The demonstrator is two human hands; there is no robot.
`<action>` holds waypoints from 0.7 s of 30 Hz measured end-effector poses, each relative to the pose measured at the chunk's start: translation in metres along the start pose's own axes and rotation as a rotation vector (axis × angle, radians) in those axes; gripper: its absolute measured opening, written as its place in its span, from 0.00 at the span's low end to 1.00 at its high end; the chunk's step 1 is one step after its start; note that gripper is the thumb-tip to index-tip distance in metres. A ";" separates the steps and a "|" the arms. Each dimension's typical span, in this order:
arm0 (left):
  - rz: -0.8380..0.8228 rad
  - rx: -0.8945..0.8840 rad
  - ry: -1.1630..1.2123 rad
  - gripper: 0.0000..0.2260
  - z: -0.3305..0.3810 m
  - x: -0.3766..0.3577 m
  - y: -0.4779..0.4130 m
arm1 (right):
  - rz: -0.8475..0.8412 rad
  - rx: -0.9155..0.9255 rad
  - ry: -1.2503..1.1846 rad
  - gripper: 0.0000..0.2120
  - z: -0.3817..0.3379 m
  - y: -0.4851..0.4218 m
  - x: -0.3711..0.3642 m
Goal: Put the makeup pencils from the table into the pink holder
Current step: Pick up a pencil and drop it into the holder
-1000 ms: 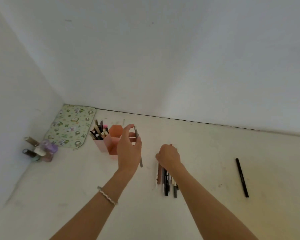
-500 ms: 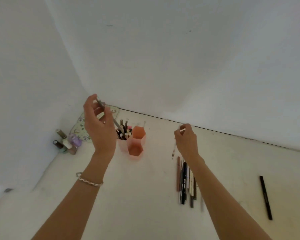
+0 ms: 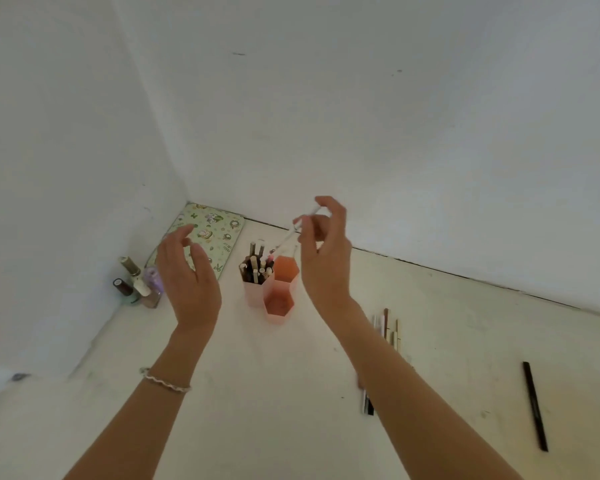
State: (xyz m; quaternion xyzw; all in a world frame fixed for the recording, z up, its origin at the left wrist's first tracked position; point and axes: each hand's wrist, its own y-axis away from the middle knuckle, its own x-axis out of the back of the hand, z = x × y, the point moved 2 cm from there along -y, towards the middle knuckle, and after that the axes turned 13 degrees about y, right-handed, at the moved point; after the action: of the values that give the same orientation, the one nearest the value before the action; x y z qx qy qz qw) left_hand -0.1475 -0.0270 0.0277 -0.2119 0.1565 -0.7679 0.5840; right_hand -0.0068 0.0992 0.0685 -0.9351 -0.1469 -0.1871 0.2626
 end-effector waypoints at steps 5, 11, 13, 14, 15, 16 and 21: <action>-0.004 0.062 0.110 0.13 0.009 0.007 -0.005 | -0.135 0.088 0.231 0.11 0.000 0.008 -0.032; -0.017 0.100 0.148 0.14 0.017 0.006 0.003 | -0.278 0.327 0.530 0.12 0.014 0.021 -0.045; -0.036 0.124 0.167 0.13 0.022 0.002 0.009 | -0.353 0.374 0.681 0.16 0.026 0.033 -0.046; -0.047 0.135 0.172 0.13 0.024 -0.001 0.013 | -0.354 0.344 0.683 0.19 0.031 0.038 -0.042; -0.059 0.137 0.172 0.12 0.027 -0.004 0.018 | -0.315 0.286 0.641 0.21 0.034 0.042 -0.037; -0.080 0.134 0.170 0.12 0.031 -0.009 0.026 | -0.236 0.220 0.584 0.22 0.038 0.044 -0.030; -0.664 0.212 -0.031 0.08 0.038 -0.070 0.102 | 0.039 -0.088 0.427 0.26 0.067 0.037 0.017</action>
State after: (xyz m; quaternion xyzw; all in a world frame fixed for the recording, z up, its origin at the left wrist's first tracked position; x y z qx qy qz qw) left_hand -0.0279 0.0133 0.0010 -0.2011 -0.0107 -0.9245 0.3235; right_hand 0.0404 0.1085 0.0070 -0.8876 -0.0615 -0.3818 0.2502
